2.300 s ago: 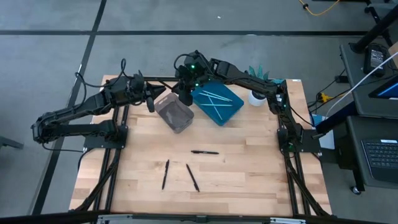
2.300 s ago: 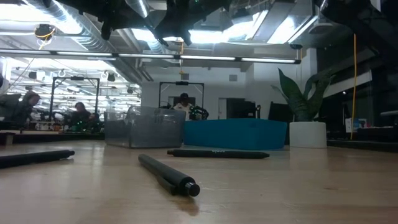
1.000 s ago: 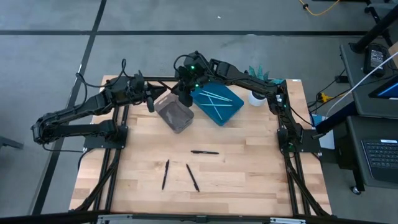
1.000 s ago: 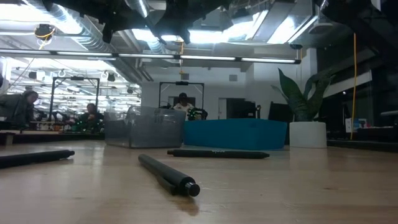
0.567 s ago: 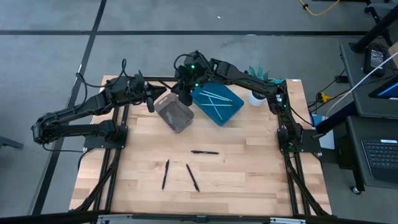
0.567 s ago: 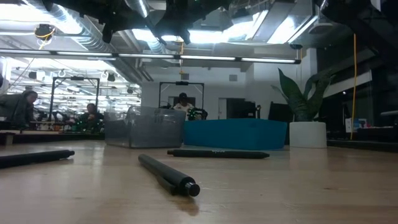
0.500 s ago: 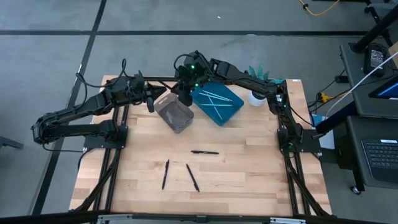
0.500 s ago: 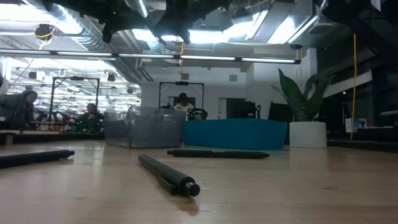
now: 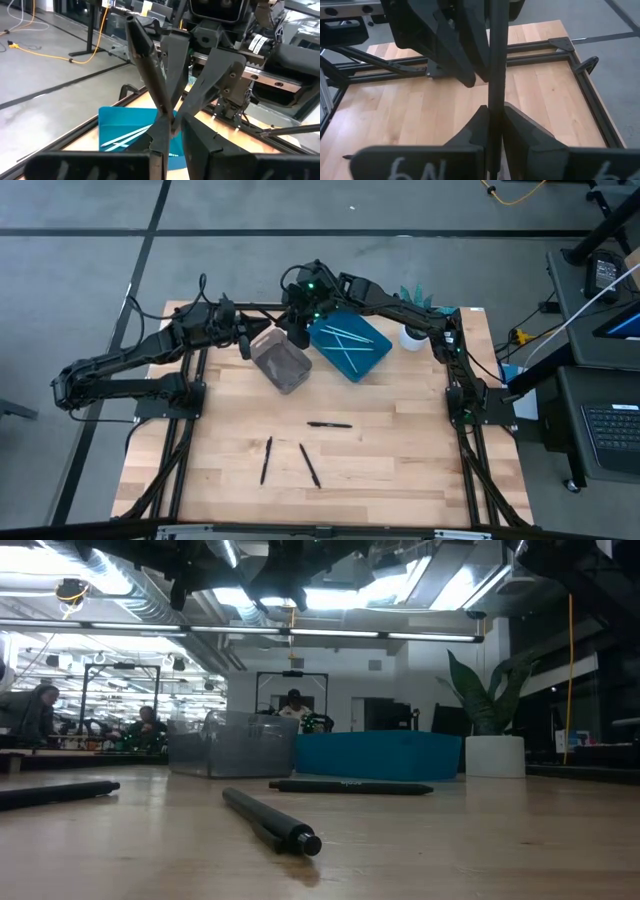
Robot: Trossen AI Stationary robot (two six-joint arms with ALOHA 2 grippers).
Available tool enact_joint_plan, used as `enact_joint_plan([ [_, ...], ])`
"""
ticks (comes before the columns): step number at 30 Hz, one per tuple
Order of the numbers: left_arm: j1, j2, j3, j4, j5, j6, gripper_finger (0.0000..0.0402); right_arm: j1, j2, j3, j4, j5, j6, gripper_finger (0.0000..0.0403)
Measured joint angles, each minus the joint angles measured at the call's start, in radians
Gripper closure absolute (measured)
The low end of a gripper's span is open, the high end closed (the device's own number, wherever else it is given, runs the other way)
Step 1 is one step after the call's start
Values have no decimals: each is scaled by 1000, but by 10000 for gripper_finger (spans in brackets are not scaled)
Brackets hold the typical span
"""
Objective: Sort pens & pencils
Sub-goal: Put the black pen into the black bin
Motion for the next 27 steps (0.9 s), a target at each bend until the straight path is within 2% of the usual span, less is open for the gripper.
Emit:
enact_joint_plan([
  [15,15,-6,1,14,48,-17,360,2,1,-1,-4,-1,2,366],
  [21,50,-6,1,10,106,-58,360,2,1,-1,-4,-1,2,366],
  [27,71,-6,1,10,123,-82,337,1,1,-1,-3,4,2,366],
])
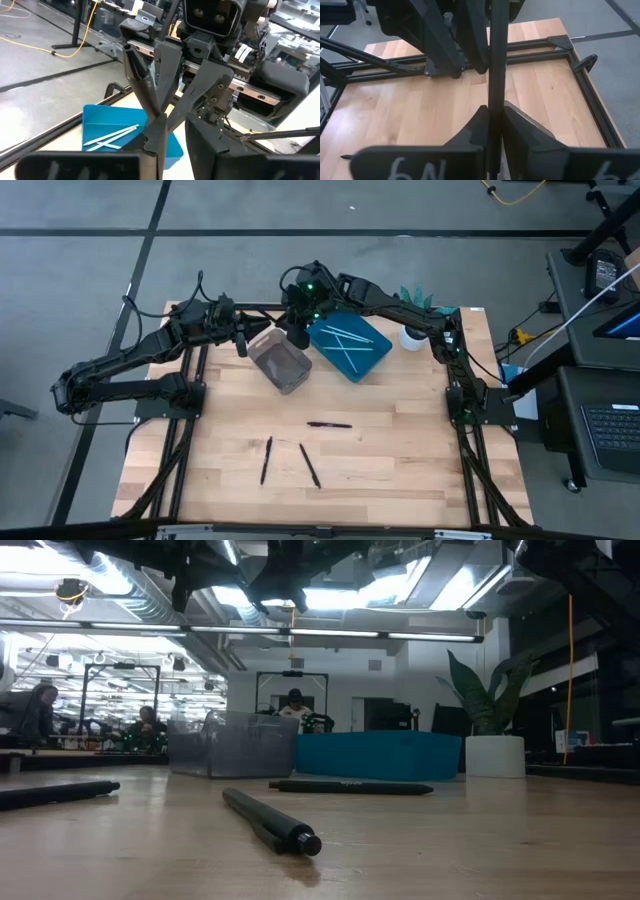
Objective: Sort pens & pencils
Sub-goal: Put the black pen into the black bin
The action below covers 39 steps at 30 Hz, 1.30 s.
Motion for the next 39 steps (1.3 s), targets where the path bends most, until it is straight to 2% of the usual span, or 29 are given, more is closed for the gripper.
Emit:
enact_joint_plan([
  [5,1,2,0,0,-3,2,323,0,0,0,0,2,1,366],
  [16,0,2,0,-5,-45,27,323,0,0,0,1,4,4,366],
  [19,2,3,0,-25,-85,27,325,0,0,0,-1,-8,4,366],
  [39,1,3,0,-11,-84,27,321,9,0,1,5,-4,24,366],
])
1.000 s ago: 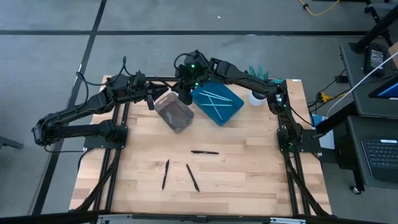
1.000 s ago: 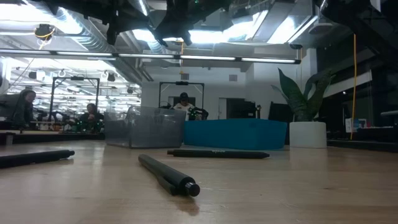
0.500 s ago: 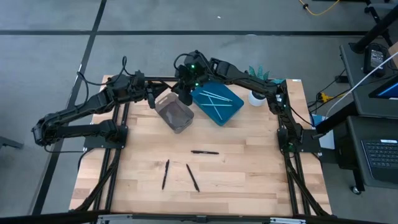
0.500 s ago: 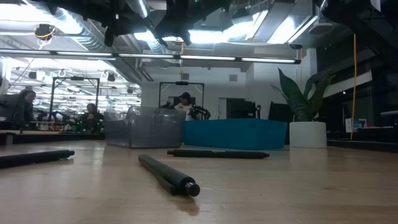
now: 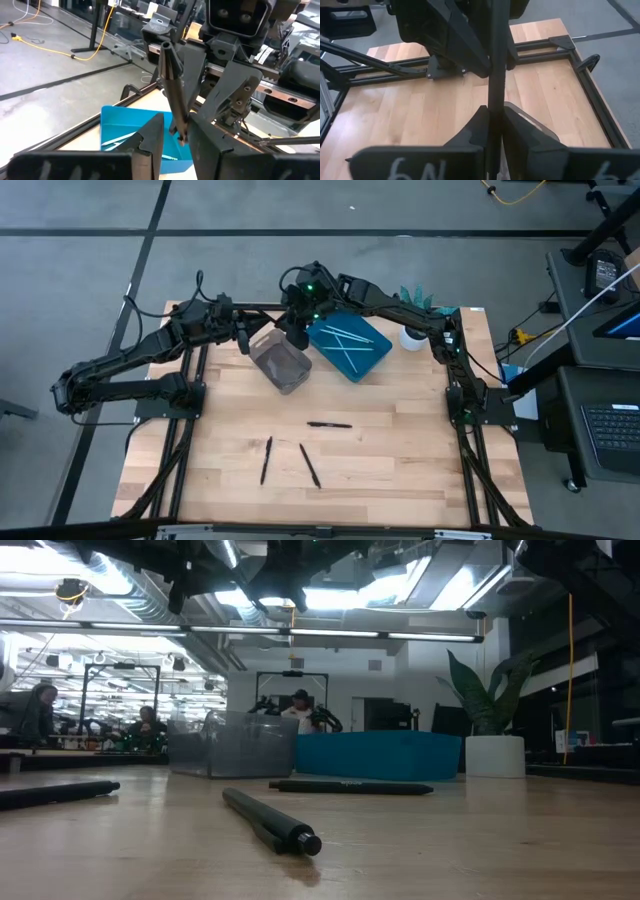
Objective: Sort pens & pencils
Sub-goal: Put the black pen into the black bin
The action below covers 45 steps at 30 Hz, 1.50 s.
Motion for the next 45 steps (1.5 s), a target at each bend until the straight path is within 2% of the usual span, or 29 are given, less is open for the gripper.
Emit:
enact_joint_plan([
  [11,0,1,0,5,3,0,321,7,0,0,3,2,4,366],
  [17,8,6,0,9,3,0,321,18,0,0,4,38,4,366],
  [38,9,6,0,8,-26,3,321,19,0,0,7,32,7,366],
  [45,9,12,0,10,-28,3,341,25,0,0,7,42,9,366],
])
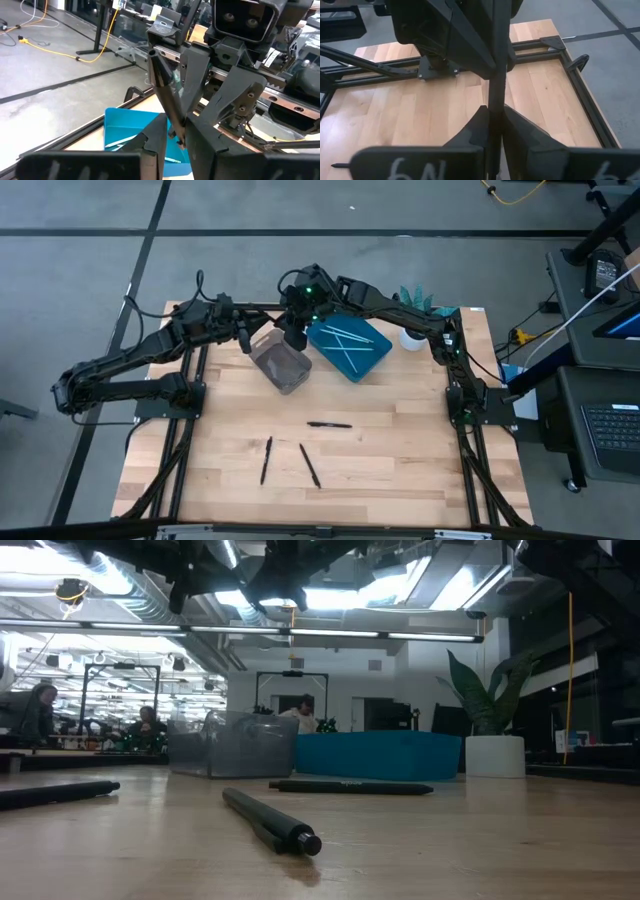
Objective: Sort pens & pencils
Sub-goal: Put the black pen into the black bin
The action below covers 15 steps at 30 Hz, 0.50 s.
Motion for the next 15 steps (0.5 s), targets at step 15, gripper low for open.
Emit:
enact_joint_plan([
  [15,1,39,0,46,37,16,383,6,0,0,-18,5,-1,366],
])
